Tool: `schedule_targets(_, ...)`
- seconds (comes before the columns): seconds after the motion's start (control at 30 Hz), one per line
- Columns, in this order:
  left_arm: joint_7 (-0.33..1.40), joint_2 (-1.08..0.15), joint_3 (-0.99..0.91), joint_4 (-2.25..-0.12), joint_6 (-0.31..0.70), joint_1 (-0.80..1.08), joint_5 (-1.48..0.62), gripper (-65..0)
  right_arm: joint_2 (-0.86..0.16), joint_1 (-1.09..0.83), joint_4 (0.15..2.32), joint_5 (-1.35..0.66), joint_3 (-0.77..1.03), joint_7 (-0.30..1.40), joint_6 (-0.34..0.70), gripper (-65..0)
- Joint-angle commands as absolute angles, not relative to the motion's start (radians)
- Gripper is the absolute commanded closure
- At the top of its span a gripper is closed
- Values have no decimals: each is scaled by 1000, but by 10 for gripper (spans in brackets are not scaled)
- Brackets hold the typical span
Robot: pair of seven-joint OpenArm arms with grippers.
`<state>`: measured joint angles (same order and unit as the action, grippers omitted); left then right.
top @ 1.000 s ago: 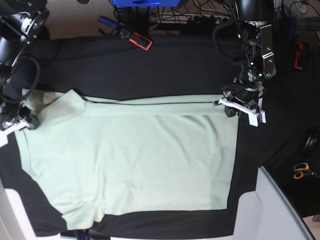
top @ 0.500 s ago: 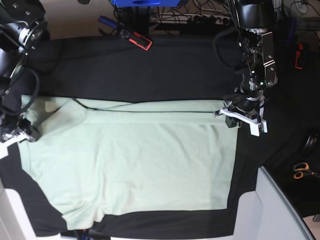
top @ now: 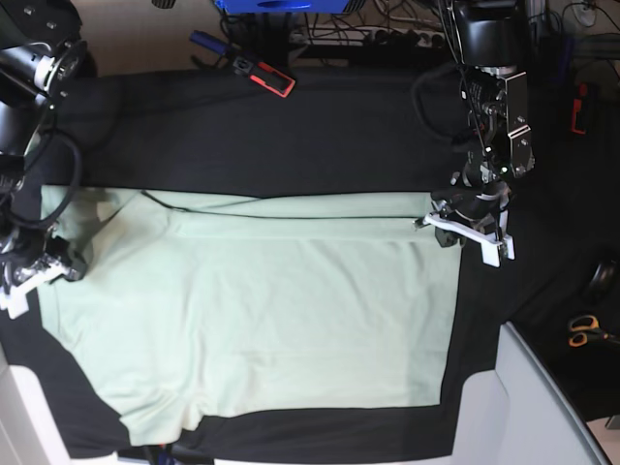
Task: Fold the T-shirt properly
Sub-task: 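Lift the grasped edge with both grippers and fold it over the shirt body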
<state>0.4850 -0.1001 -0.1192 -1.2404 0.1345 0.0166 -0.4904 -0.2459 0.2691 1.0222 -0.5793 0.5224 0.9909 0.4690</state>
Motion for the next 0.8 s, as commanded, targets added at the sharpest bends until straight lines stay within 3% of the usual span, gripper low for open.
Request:
schedule_targets(0.0,464,-108,-122,-1254,139,-7,-496,0,-263,303,1036,-602,515,963,472,0)
schedule_targets(0.77,461,-113,-120,-1201,139,-65,-495,0,-262,364,993,-601,437,914,472,0)
